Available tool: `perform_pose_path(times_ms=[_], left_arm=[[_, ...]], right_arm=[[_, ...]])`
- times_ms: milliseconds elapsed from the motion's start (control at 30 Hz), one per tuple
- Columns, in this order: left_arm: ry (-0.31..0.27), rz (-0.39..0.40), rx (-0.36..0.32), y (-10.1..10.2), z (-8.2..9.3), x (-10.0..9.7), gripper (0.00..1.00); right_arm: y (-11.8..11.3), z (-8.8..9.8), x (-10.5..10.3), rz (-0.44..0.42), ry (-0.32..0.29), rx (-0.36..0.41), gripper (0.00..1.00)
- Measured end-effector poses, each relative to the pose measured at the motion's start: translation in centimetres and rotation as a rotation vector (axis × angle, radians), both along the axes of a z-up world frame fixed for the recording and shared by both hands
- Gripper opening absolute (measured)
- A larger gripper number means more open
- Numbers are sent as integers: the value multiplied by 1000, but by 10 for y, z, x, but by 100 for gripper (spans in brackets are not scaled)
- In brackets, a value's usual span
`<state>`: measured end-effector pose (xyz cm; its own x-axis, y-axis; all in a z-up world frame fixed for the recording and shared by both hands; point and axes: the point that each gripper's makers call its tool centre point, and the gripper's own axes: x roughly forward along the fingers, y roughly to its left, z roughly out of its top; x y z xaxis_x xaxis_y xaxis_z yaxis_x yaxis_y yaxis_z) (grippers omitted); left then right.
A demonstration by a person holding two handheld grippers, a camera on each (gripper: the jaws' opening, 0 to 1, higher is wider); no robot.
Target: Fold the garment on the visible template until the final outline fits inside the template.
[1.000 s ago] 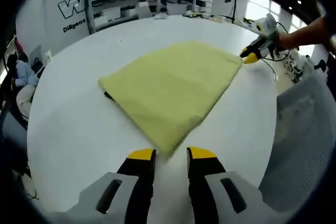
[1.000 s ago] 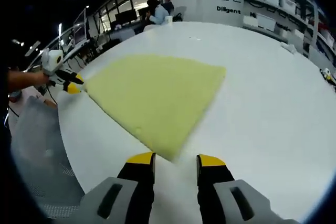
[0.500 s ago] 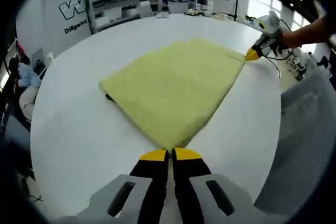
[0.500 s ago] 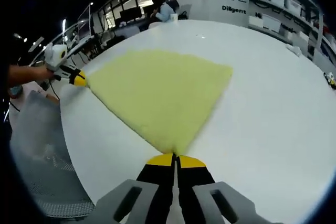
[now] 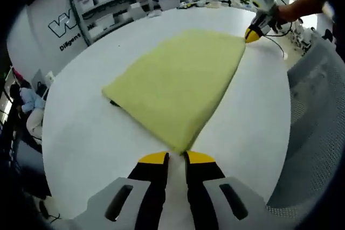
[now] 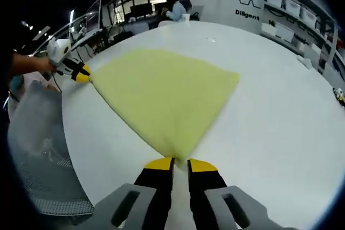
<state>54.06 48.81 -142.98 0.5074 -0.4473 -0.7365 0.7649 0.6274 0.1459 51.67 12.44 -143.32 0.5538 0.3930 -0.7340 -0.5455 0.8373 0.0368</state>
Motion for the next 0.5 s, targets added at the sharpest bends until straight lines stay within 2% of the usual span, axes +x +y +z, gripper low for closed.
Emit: perform_pose_path(times_ms=[33,133,200,267,333,433,467,500], left_arm=[[-7,39,-22,2,4,3,23],[-62,64,-55,-1,19,15,32],[-109,53,-70,-11,30,21,30],[-117,45,-80,-23,31,27,24],[-84,37,-104,-40,26,30,22],[-63,23,-105,-61,16,32,25],[-39,25,-99,-64,11,31,27],[8,43,-65,-63,-1,28,28]], right_arm=[[1,2,1,-12,-5,15,16],[5,7,8,-10,-38,22,24],[9,10,13,11,-72,-8,24],[14,14,20,26,-110,-35,24],[22,16,25,26,-113,-28,25],[36,15,31,30,-94,4,27],[42,15,32,36,-95,3,28],[45,13,33,37,-92,9,29]])
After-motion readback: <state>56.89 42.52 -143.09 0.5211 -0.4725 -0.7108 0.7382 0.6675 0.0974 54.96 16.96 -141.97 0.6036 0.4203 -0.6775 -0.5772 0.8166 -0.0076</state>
